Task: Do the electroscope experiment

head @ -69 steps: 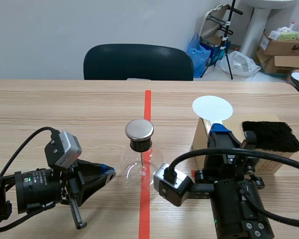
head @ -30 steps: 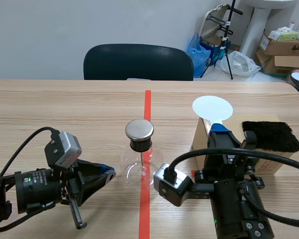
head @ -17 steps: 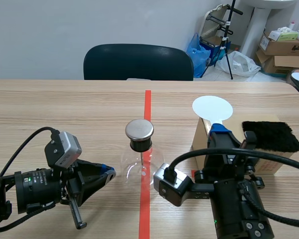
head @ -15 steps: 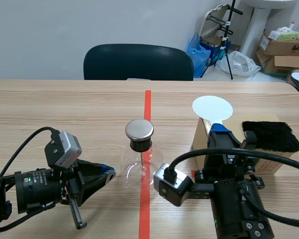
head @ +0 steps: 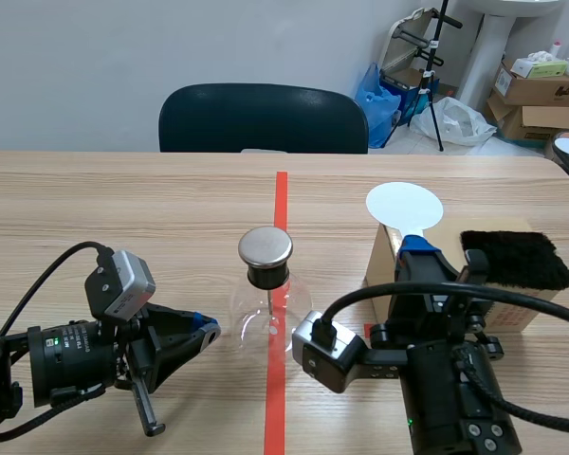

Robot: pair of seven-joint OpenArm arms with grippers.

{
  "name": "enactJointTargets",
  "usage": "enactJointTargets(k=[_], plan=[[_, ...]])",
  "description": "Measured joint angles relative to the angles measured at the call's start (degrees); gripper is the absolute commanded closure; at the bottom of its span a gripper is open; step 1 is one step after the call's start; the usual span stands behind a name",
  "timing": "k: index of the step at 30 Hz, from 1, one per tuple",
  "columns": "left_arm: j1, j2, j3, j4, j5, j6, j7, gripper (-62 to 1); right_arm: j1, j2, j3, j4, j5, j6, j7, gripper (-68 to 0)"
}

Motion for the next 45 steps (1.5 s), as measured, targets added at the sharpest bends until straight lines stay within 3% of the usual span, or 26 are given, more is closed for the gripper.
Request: enactJointTargets(k=[11, 17, 22, 27, 37, 41, 45], plan=[[0.0, 0.0, 0.0, 0.0, 0.0, 0.0, 0.0, -3.8, -0.3, -0.2, 1.3, 0.0, 0.0, -0.9, 1.6, -1.1], [0.0, 0.0, 0.0, 0.0, 0.0, 0.0, 0.0, -3.8, -5.2, -2.2, 9.8, 2.5, 0.0, -0.9, 7.8, -1.1], [0.0, 0.0, 0.0, 0.0, 0.0, 0.0, 0.0, -3.8, -11.4, -6.2, 20.3, 6.7, 0.0, -1.2, 17.7, -1.1], [0.0, 0.0, 0.0, 0.0, 0.0, 0.0, 0.0, -3.8, -17.0, -11.8, 32.0, 7.0, 0.7, -5.7, 31.4, -1.1], [0.4, -0.7, 0.0, 0.3, 0.0, 1.0, -0.7, -3.8, -20.1, -17.0, 51.2, 6.6, 15.8, -5.6, 59.1, -1.1], [4.7, -5.4, -2.2, 4.4, -0.1, 1.3, -8.3, -3.8, -19.9, -17.0, 57.0, 4.6, 22.0, -5.6, 69.8, -1.1], [13.2, -10.8, -9.6, 11.4, -0.1, 1.4, -9.7, -3.8, -17.9, -17.0, 60.8, -0.2, 24.8, -5.6, 77.0, -1.1]])
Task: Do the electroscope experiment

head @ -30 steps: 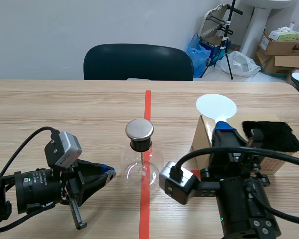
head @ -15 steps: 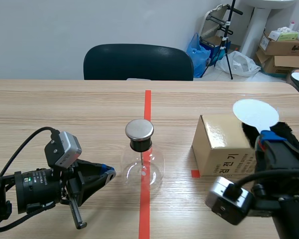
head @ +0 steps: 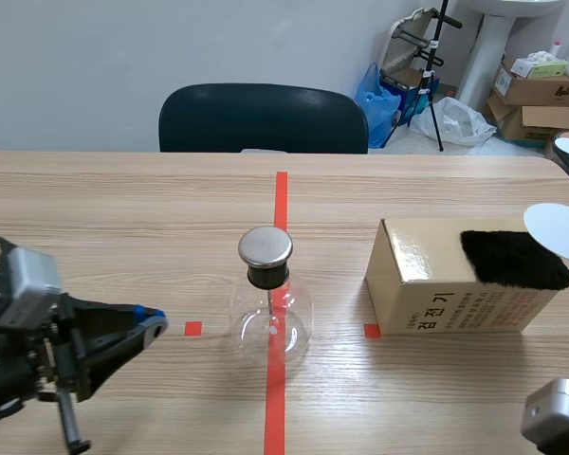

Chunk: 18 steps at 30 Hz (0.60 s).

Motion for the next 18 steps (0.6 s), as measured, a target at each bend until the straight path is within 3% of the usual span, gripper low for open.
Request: enactJointTargets(k=[4, 9, 14, 18], plan=[[11.1, -2.8, -9.2, 8.6, 0.1, -1.1, -0.5, -3.8, 3.5, 1.1, 0.7, -6.3, 1.0, 0.0, 4.1, -1.1], [25.2, -2.8, -21.3, 19.4, 0.1, -1.9, -2.1, -3.8, 8.6, 4.7, 0.5, -12.5, 1.3, 0.0, 4.2, -1.1], [36.0, -2.5, -28.5, 30.8, 1.8, -2.0, -2.1, -3.8, 13.4, 6.8, -0.2, -17.0, 1.3, 0.0, 5.2, -1.1], [42.0, 0.1, -33.1, 36.9, 2.1, -4.3, -1.9, -3.8, 15.3, 8.4, -2.6, -20.2, 1.3, 0.0, 5.2, -1.1]])
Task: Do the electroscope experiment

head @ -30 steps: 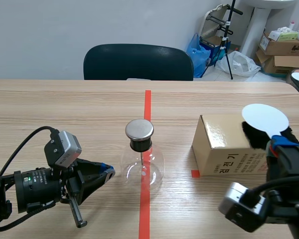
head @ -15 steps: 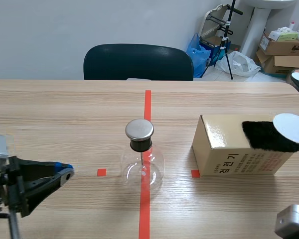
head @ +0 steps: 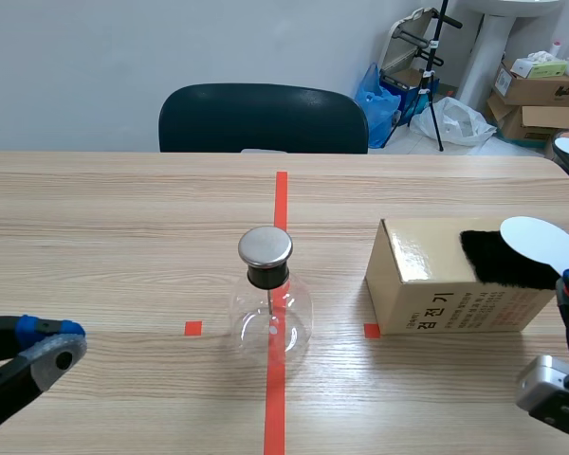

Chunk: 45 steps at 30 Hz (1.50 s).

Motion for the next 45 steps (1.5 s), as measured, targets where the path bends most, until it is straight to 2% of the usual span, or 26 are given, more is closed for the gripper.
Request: enactJointTargets(k=[3, 8, 10, 11, 13, 17, 21, 26, 31, 33, 36, 37, 40, 41, 42, 44, 45], plan=[[2.6, 2.2, -2.2, 2.9, 0.0, -1.9, 1.0, -3.8, 1.3, 0.2, -1.7, -1.5, -0.3, 0.0, -1.8, -1.1], [3.5, 5.1, -2.5, 6.0, 0.0, -2.3, 7.7, -3.9, 1.6, 0.3, -2.4, -1.8, -2.0, 0.0, -2.9, -1.1], [3.4, 5.8, -2.5, 6.0, 0.0, -2.9, 7.8, -5.5, 1.6, 0.3, -2.7, -2.0, -2.0, 0.0, -4.6, -1.1], [3.3, 6.0, -2.5, 6.0, 0.0, -3.3, 7.8, -8.3, 1.7, 0.3, -3.0, -2.1, -2.4, 0.0, -5.9, -1.1], [3.2, 6.0, -2.4, 6.0, 0.1, -3.8, 7.8, -20.0, 1.6, 0.2, -3.2, -2.5, -3.0, 0.0, -7.7, -1.0], [3.2, 6.0, -2.4, 6.0, 0.1, -6.3, 7.5, -62.3, 1.3, 0.1, -3.2, -2.7, -3.0, 0.0, -8.9, -1.0], [3.0, 6.0, -2.2, 6.0, 0.1, -7.1, 6.9, -62.3, 1.3, 0.0, -3.8, -2.7, -2.8, 0.0, -9.0, -1.0], [3.0, 6.0, -2.2, 6.0, 0.2, -7.1, 6.9, -62.3, 1.0, -2.0, -4.4, -2.7, -2.8, 0.0, -10.3, -1.0], [3.0, 6.0, -2.2, 6.0, 0.1, -7.1, 6.5, -62.3, 0.7, -2.0, -4.8, -2.7, -2.4, -0.2, -8.7, -1.0], [3.0, 6.0, -2.2, 6.0, 0.2, -7.1, 6.5, -62.3, 0.6, -2.4, -5.2, -2.7, -2.6, -0.3, -11.1, -1.0], [3.0, 6.0, -2.2, 6.0, 0.2, -7.1, 6.1, -62.3, 0.4, -3.7, -5.5, -2.7, -2.5, -0.8, -17.9, -1.0], [3.0, 6.0, -2.2, 6.0, 0.2, -7.1, 6.1, -62.3, 0.3, -3.7, -5.4, -2.7, -2.4, -0.7, -17.3, -1.0], [3.0, 6.0, -2.2, 6.0, 0.1, -7.1, 5.2, -62.3, -0.3, -3.2, -5.4, -2.7, -2.3, -0.8, -8.6, -1.0], [3.0, 6.0, -2.2, 6.0, 0.1, -7.1, 5.2, -62.3, -0.4, -3.3, -5.4, -2.7, -2.6, -0.7, -8.0, -1.0], [3.0, 6.0, -2.2, 6.0, 0.1, -7.1, 5.2, -62.3, -0.5, -3.7, -5.6, -2.7, -2.6, -0.7, -9.9, -1.0], [3.0, 6.0, -2.2, 6.0, 0.1, -7.1, 5.2, -62.3, -0.5, -4.8, -5.9, -2.7, -2.2, -0.9, -19.4, -1.0], [3.0, 6.0, -2.2, 6.0, 0.2, -7.1, 5.2, -62.3, -0.6, -4.9, -5.8, -2.7, -1.9, -0.9, -21.4, -1.0]])
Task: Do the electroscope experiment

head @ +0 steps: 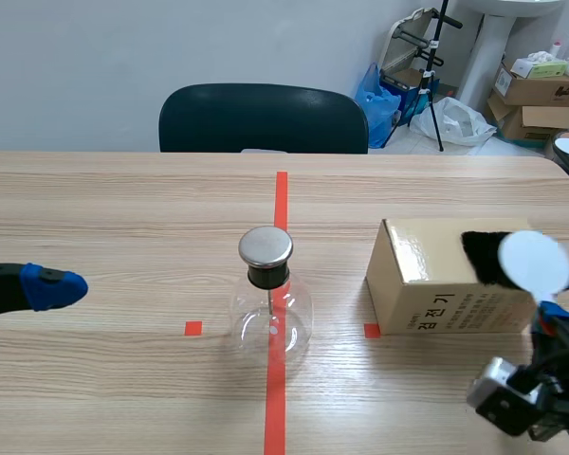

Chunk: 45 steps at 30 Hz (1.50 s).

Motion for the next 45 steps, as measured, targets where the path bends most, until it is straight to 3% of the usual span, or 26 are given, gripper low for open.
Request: enactJointTargets(k=[1, 4, 5, 9, 11, 12, 13, 16, 17, 19, 20, 21, 23, 25, 27, 29, 32, 33, 35, 37, 39, 40, 41, 43, 44, 45], plan=[[0.0, 0.0, 0.0, 0.0, 0.0, 0.0, 0.0, -62.3, -0.1, 0.2, 0.3, 0.0, 0.0, 0.2, 1.2, -1.0], [-0.1, 0.0, 0.0, 0.0, 0.0, 0.0, 0.0, -62.3, -0.5, 1.1, 0.7, 0.0, -0.7, 0.4, 11.8, -1.0], [-0.1, 0.0, 0.0, 0.0, 0.0, 0.0, 0.0, -62.3, -0.5, 0.9, 0.5, 0.0, -1.1, 0.4, 12.1, -1.0], [-0.1, 0.0, 0.0, 0.0, 0.0, 0.0, 0.0, -62.3, -0.5, 0.0, -0.2, 0.0, -0.5, 0.3, 1.2, -1.0], [-0.1, 0.0, 0.0, 0.0, 0.0, 0.0, 0.0, -62.3, -0.5, 0.7, 0.6, 0.0, -2.6, 1.9, 6.7, -1.0], [-0.1, 0.0, 0.0, 0.0, 0.0, 0.0, 0.0, -62.3, -0.6, 1.2, 0.9, 0.0, -3.2, 1.9, 12.2, -1.0], [-0.1, 0.0, 0.0, 0.0, 0.0, 0.0, 0.0, -62.3, -0.6, 1.4, 0.9, 0.1, -3.3, 1.4, 14.1, -1.0], [-0.1, 0.0, 0.0, 0.0, 0.0, 0.0, 0.0, -62.3, -0.6, 0.3, -0.3, 0.6, -3.3, -0.2, 2.6, -1.0], [-0.1, 0.0, 0.0, 0.0, 0.0, 0.0, 0.0, -62.3, -0.6, 0.2, -0.2, 0.7, -2.8, 0.2, 1.3, -1.0], [-0.1, 0.0, 0.0, 0.0, 0.0, 0.0, 0.0, -62.3, -0.7, 0.9, 0.6, 0.7, -2.8, 2.6, 9.0, -1.0], [-0.1, 0.0, 0.0, 0.0, 0.0, 0.0, 0.0, -62.3, -0.7, 1.6, 0.8, 0.7, -3.2, 2.5, 14.4, -1.0], [-0.1, 0.0, 0.0, 0.0, 0.0, 0.0, 0.0, -62.3, -0.8, 1.9, 0.8, 0.8, -3.4, 1.9, 16.3, -1.0], [-0.1, 0.0, 0.0, 0.0, 0.0, 0.0, 0.0, -62.3, -1.0, 1.5, -0.4, 1.9, -3.1, 0.2, 9.6, -1.0], [-0.1, 0.0, 0.0, 0.0, 0.0, 0.3, 0.1, -62.3, -1.0, 1.1, -0.6, 3.4, -1.7, 1.5, 3.6, -1.0], [-0.1, 0.0, 0.0, 0.0, 0.0, 0.4, 0.0, -62.3, -1.0, 1.7, 0.3, 3.9, -3.5, 4.4, 9.4, -1.0], [-0.1, 0.0, 0.0, 0.0, 0.0, 0.4, 0.0, -62.3, -1.2, 2.0, 0.1, 3.9, -3.3, 4.4, 14.1, -1.0], [-0.1, 0.0, 0.0, 0.0, 0.0, 0.5, 0.0, -62.3, -1.4, 1.0, -1.9, 3.9, -2.3, 2.4, 2.0, -1.0], [-0.1, 0.0, 0.0, 0.0, 0.0, 1.0, 0.0, -62.3, -1.4, 0.9, -1.8, 3.9, -2.1, 2.7, 0.6, -1.0], [-0.1, 0.0, 0.0, 0.0, 0.0, 1.4, 0.0, -62.3, -1.8, 1.5, -0.9, 3.9, -3.0, 3.8, 6.5, -1.0], [-0.1, 0.0, 0.0, 0.0, 0.0, 1.4, 0.0, -62.3, -2.2, 2.0, -0.8, 3.9, -3.1, 2.8, 11.7, -1.0], [-0.1, 0.0, 0.0, 0.0, 0.0, 1.4, 0.0, -62.3, -2.4, 1.2, -2.2, 3.9, -2.6, 0.8, 3.3, -1.0], [-0.1, 0.0, 0.0, 0.0, 0.0, 1.4, 0.0, -62.3, -2.4, 0.8, -2.3, 3.9, -2.1, 1.1, -1.1, -1.0], [-0.1, 0.0, 0.0, 0.0, 0.0, 1.4, 0.0, -62.3, -2.4, 0.8, -2.3, 3.9, -1.7, 2.0, -1.6, -1.0], [-0.1, 0.0, 0.0, 0.0, 0.0, 1.4, 0.0, -62.3, -2.8, 1.5, -1.3, 4.0, -3.1, 3.9, 6.5, -1.0], [-0.1, 0.0, 0.0, 0.0, 0.0, 1.4, 0.0, -62.3, -3.0, 1.9, -1.1, 4.0, -3.1, 3.3, 11.0, -1.0], [-0.1, 0.0, 0.0, 0.0, 0.0, 1.4, 0.0, -62.3, -3.0, 2.0, -1.2, 4.0, -3.3, 2.3, 11.5, -1.0]])
